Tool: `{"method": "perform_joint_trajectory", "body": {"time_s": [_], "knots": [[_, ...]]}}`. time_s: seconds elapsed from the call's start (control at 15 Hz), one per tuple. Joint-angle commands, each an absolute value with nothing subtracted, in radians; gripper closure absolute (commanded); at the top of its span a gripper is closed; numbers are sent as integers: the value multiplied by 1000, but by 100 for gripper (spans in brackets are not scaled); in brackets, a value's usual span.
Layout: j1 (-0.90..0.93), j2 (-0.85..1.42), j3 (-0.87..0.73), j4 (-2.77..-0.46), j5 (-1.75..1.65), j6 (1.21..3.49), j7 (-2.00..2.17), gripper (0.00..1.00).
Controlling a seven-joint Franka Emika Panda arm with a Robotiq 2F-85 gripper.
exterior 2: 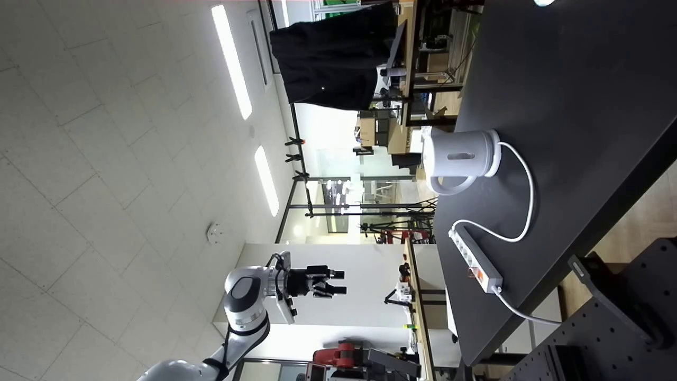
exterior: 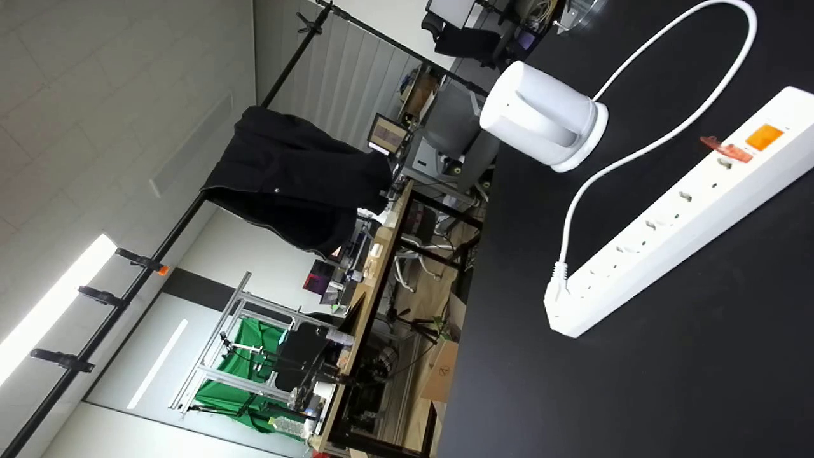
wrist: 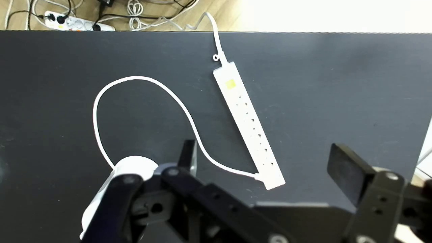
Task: Turn on the last switch on the extension cord
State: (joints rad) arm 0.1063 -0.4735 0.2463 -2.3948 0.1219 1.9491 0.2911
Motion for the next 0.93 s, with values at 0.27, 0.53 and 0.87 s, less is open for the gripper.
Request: {"method": "perform_joint_trajectory", "body": {"time_s": [0.27,0.53,0.87], "knots": [[118,-472,236,-2393,116,1947,296,0],[118,-472,236,-2393,116,1947,296,0],[118,-468,230,-2396,118,1955,284,0]]}}
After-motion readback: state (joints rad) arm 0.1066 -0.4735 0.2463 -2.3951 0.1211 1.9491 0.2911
